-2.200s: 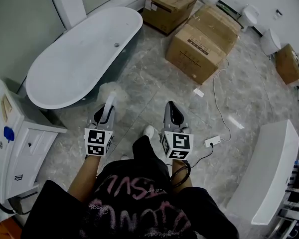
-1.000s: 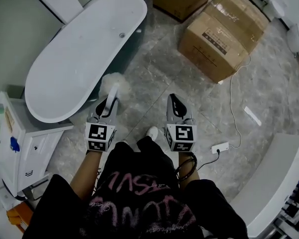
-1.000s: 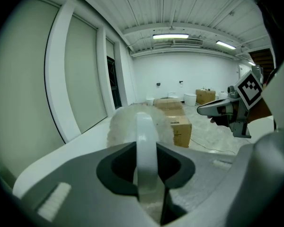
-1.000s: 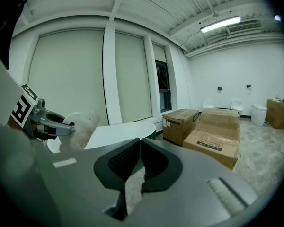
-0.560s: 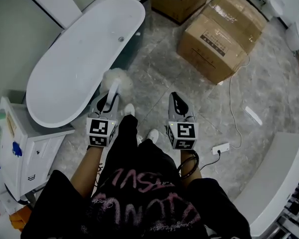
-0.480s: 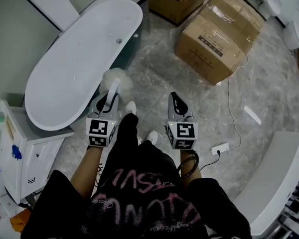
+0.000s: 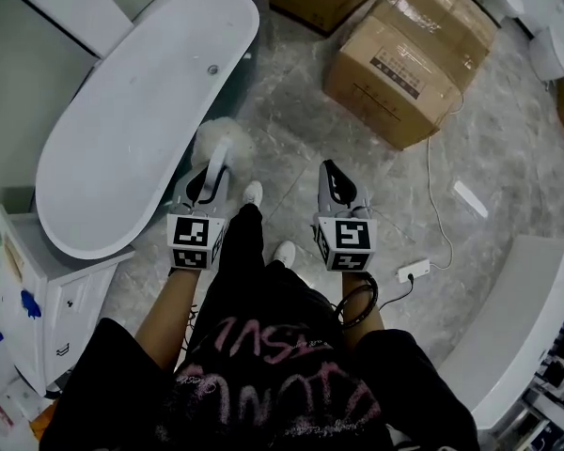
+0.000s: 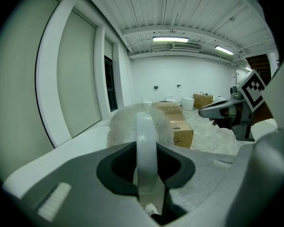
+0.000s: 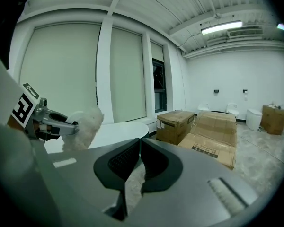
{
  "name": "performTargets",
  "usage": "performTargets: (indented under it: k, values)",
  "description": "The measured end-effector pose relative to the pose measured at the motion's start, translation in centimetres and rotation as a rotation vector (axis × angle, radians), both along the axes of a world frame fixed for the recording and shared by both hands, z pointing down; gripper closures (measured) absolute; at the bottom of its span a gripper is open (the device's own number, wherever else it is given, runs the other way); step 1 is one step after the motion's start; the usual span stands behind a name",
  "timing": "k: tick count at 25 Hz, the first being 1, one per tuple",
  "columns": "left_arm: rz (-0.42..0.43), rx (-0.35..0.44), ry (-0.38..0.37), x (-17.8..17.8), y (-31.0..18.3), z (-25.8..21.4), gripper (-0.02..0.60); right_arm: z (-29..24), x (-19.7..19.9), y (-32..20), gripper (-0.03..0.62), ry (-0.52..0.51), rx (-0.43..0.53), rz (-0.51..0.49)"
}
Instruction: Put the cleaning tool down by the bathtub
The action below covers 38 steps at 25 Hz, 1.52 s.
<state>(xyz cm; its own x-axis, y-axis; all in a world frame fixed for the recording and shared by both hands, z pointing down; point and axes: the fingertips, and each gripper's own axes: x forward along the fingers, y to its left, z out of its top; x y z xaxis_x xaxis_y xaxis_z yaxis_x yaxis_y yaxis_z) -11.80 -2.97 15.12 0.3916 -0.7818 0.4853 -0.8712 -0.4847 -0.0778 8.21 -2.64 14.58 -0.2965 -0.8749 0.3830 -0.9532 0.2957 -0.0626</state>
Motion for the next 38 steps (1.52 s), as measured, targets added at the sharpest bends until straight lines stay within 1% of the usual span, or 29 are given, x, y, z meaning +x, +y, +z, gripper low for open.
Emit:
performTargets:
  k: [4, 12, 20, 27, 35, 38]
  values:
    - [0.007, -0.023, 0.002, 0.1, -1.5, 1.2, 0.495, 1.2, 0.0, -1.2, 0.568, 0.016, -0.020, 0.004]
    - [0.009, -0.073, 0.011, 0.7, -4.9, 4.7, 0.495, 3.9, 0.5, -4.3, 0.569, 0.010, -0.049, 0.055]
    - [0.025, -0.134, 0.008, 1.0, -8.6, 9.2, 0.495, 7.4, 1.0, -7.7, 0.571, -0.020, -0.084, 0.118]
    - [0.026, -0.187, -0.006, 1.7, -11.5, 14.4, 0.495, 12.1, 2.1, -10.1, 0.576, -0.039, -0.143, 0.163]
    - [0.062, -0.239, -0.032, 1.6, -12.9, 21.5, 0.495, 19.2, 2.5, -10.2, 0.574, -0.020, -0.194, 0.200]
    - [0.038, -0.262, -0.018, 1.3, -13.4, 23.9, 0.495, 21.7, 2.6, -9.9, 0.574, -0.023, -0.218, 0.207]
